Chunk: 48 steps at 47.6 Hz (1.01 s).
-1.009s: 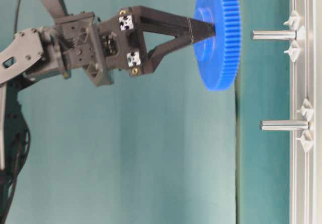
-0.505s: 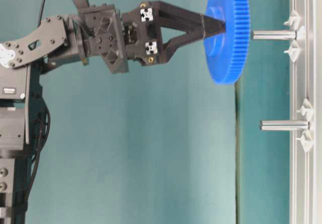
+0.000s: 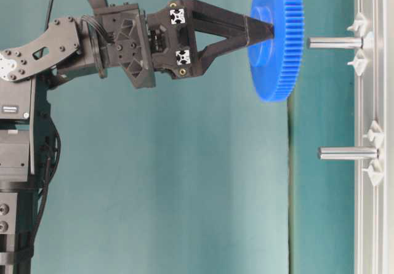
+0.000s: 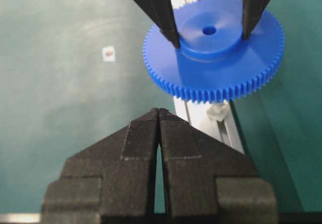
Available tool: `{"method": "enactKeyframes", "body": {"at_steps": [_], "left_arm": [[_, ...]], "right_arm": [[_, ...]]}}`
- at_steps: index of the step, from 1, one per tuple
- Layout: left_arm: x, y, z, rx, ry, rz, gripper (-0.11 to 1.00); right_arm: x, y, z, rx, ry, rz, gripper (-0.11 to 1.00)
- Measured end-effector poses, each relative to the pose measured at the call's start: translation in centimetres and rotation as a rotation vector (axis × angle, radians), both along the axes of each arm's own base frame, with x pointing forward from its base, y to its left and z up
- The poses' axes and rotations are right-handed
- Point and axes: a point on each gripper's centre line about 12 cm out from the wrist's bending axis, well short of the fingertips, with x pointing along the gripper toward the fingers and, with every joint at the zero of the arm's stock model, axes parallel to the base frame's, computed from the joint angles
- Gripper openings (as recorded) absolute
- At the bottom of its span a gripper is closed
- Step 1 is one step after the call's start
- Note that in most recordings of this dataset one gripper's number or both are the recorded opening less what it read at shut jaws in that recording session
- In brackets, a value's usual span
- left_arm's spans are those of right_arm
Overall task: Find the location of the shaft and insert the large gear.
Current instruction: 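Align the gear's center hole with the upper metal shaft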
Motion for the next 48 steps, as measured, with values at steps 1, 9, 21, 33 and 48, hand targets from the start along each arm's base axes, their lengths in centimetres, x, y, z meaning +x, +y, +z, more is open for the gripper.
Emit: {"method": "enactKeyframes", "body": {"at_steps": [1,9,21,33,48], "left_arm": [[0.0,0.1,-0.1,0.0,0.003,0.002,0.7],[0.1,0.0,-0.4,-0.001,0.009,0.0,0.7],[0.1,0.0,-0.6,-0.001,0.012,0.0,0.7],[0.4,0.2,-2.0,-0.002,0.035,0.003,0.7],[0.4,1.0,-2.9,-0.003,0.037,0.018,0.7]], "right_arm": [[0.0,0.0,0.0,0.0,0.0,0.0,0.01],[0.0,0.0,0.0,0.001,-0.002,-0.001,0.01],[0.0,0.0,0.0,0.003,0.0,-0.002,0.01],[0.0,0.0,0.0,0.003,0.0,-0.002,0.01],[0.0,0.0,0.1,0.003,-0.002,-0.002,0.01]]}}
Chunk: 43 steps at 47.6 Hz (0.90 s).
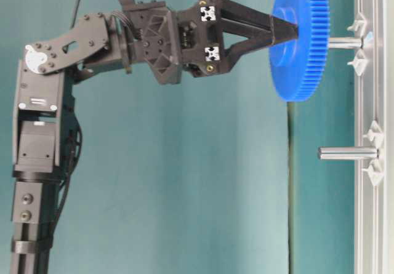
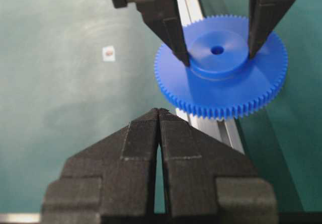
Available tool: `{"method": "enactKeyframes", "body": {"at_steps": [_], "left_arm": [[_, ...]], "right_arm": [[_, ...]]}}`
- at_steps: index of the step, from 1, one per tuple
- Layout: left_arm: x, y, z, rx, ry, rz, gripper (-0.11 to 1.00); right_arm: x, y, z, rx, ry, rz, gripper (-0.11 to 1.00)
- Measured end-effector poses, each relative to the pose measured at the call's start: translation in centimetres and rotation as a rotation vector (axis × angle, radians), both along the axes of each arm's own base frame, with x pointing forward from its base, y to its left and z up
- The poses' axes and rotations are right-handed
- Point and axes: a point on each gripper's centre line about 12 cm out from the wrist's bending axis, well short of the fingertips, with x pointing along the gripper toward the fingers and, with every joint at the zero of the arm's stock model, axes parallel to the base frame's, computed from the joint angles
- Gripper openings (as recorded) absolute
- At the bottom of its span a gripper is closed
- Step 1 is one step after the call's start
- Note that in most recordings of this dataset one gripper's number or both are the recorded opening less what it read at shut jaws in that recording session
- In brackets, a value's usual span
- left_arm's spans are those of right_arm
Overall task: Find the location of the shaft and insert the large gear.
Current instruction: 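Align the gear's center hole with the upper metal shaft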
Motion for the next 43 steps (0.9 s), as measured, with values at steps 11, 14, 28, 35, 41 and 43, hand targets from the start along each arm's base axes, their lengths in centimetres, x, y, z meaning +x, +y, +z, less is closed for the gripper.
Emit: {"method": "enactKeyframes", "body": {"at_steps": [11,14,28,35,41,43], "left_arm": [[-0.4,0.1,-0.6,-0.004,-0.001,0.013,0.7],[-0.5,0.1,-0.7,-0.003,-0.007,0.017,0.7],[-0.8,-0.4,-0.7,-0.007,-0.014,0.025,0.7],[-0.7,-1.3,-0.8,-0.003,-0.015,0.009,0.7],[-0.7,-2.3,-0.8,-0.003,-0.01,-0.008,0.7],[-0.7,-2.6,-0.8,-0.003,-0.007,-0.014,0.7]], "right_arm": [[0.0,0.0,0.0,0.0,-0.002,0.002,0.01],[-0.1,0.0,0.0,-0.002,-0.003,0.0,0.01],[-0.1,0.0,-0.1,-0.002,-0.003,0.0,0.01],[-0.1,0.0,-0.1,-0.002,-0.001,0.002,0.01],[-0.1,0.0,-0.2,0.0,0.0,0.0,0.01],[-0.2,0.0,-0.2,0.0,0.002,0.002,0.01]]}}
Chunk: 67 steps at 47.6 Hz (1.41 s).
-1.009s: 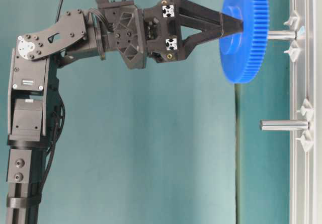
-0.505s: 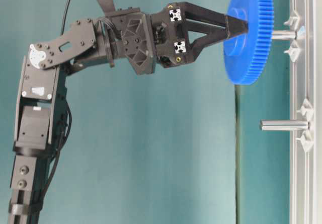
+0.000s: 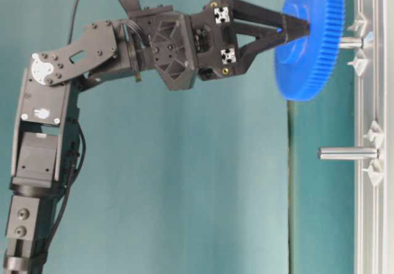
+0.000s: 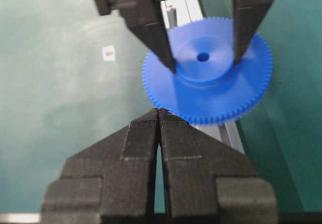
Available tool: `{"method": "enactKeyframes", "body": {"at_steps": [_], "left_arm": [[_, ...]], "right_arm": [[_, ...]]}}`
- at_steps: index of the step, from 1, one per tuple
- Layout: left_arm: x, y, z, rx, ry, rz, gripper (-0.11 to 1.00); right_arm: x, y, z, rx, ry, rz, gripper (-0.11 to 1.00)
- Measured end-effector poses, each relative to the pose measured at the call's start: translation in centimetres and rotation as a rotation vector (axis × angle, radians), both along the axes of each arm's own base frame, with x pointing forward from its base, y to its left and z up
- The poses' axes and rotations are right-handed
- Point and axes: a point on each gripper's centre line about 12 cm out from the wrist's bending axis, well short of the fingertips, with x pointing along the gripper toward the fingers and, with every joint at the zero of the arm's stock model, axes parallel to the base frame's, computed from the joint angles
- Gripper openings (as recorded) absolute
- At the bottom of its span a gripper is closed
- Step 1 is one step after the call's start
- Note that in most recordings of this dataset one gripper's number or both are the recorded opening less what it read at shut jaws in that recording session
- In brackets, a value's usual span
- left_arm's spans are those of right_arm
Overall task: Find the location of the shaft and insert the large gear.
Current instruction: 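Align the gear's center hole with the upper metal shaft, then push the blue gear down onto the upper shaft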
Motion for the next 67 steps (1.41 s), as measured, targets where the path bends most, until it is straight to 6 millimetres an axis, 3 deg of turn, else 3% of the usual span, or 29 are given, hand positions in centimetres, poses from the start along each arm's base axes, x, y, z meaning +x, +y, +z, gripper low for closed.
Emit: {"method": "enactKeyframes", "body": {"at_steps": [11,33,67], "left_arm": [[-0.3,0.1,0.0,-0.006,0.018,0.005,0.7],[-0.8,3.3,-0.2,-0.009,0.026,0.052,0.7],[-0.8,3.2,0.1,-0.002,0.018,0.027,0.7]], "right_arm": [[0.0,0.0,0.0,0.0,0.0,-0.002,0.01],[0.0,0.0,0.1,0.0,-0.005,-0.002,0.01],[-0.1,0.0,0.1,0.001,-0.003,0.0,0.01]]}}
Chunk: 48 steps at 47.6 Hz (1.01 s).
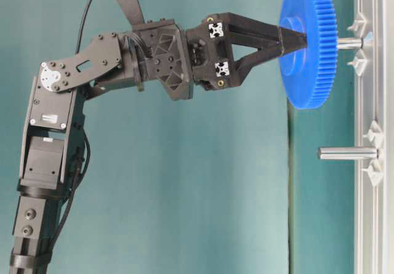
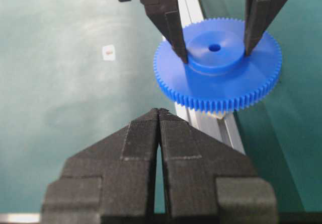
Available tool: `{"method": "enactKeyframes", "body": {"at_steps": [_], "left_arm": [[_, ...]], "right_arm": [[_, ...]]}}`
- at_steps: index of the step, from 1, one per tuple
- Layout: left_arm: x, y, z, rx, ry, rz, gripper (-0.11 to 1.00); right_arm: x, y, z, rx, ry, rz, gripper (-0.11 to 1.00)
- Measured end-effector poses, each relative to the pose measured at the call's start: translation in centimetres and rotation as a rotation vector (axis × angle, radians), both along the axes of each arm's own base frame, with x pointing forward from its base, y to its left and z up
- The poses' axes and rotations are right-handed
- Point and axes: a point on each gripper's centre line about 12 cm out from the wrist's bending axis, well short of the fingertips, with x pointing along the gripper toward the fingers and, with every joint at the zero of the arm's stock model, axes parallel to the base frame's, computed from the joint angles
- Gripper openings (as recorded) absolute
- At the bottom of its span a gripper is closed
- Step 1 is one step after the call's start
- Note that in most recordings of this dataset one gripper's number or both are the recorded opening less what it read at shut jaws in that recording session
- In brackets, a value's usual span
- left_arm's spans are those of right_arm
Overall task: Find the location of the shaft and insert the large gear.
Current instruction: 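Push the blue gear down onto the upper shaft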
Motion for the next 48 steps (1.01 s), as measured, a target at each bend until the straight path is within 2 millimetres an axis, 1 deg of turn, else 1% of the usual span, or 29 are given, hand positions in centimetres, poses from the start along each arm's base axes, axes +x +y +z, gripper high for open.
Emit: {"method": "enactKeyframes", "body": {"at_steps": [44,46,48], "left_arm": [[0.44,0.06,0.23,0.003,-0.012,-0.004,0.71],[0.47,0.08,0.24,0.004,-0.015,-0.003,0.75],[0.56,0.1,0.32,0.006,-0.022,-0.003,0.82]], "right_arm": [[-0.05,-0.03,-0.1,0.02,0.001,-0.009,0.01],[-0.05,-0.02,-0.1,0.022,0.0,-0.009,0.01],[-0.04,0.0,-0.1,0.022,0.0,-0.008,0.01]]}}
